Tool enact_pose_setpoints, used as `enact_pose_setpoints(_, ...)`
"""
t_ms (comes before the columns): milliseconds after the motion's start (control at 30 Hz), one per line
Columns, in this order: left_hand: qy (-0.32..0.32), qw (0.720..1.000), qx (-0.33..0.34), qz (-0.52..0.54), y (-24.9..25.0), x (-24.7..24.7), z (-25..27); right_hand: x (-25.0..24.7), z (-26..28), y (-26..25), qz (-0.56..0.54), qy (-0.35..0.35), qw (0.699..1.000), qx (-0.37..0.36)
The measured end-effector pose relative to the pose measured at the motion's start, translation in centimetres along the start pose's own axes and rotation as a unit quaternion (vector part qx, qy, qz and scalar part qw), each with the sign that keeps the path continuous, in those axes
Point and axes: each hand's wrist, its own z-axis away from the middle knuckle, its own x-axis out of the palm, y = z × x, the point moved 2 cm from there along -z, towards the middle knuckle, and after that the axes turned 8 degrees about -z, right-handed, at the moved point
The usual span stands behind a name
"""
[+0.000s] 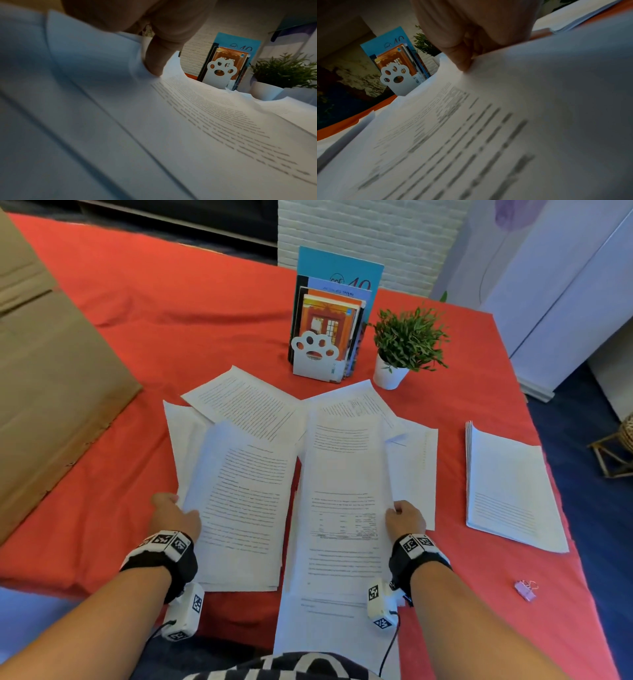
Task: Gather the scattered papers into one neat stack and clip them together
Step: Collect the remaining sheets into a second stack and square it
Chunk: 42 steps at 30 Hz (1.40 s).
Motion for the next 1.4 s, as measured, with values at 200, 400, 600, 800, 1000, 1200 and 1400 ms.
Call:
enact_pose_setpoints(200, -0.056, 0.997, 0.03, -0.03, -0.8, -0.4, -0.5, -1.3, -1.5, -2.2, 0.01, 0.065, 0.997, -0.046)
enact_pose_setpoints(400, -0.095, 0.994, 0.021, -0.055, -0.9, -0.3, -0.6, -2.3, -2.3, -4.3, -0.058, 0.11, 0.99, -0.062)
enact_pose_setpoints(600, -0.089, 0.996, 0.017, -0.026, -0.2, -0.1, -0.3, -2.2, -2.4, -2.0, 0.053, -0.019, 0.997, 0.05)
enact_pose_setpoints(800, -0.094, 0.994, -0.04, -0.039, 0.2, 0.6, -1.4, -1.2, 0.4, 1.5, 0.04, -0.076, 0.995, 0.042)
enact_pose_setpoints(1000, -0.058, 0.997, -0.044, -0.002, 1.1, 0.4, -1.7, -3.2, 0.0, 0.1, 0.005, -0.026, 0.997, -0.072)
enact_pose_setpoints(1200, -0.022, 0.998, 0.005, -0.05, 2.7, 1.1, -1.2, -4.0, -0.7, -3.2, 0.01, -0.028, 0.992, -0.124)
enact_pose_setpoints(1400, -0.092, 0.959, 0.102, -0.246, 4.2, 3.5, -1.2, -4.7, -0.5, -5.5, 0.063, -0.035, 0.992, -0.106)
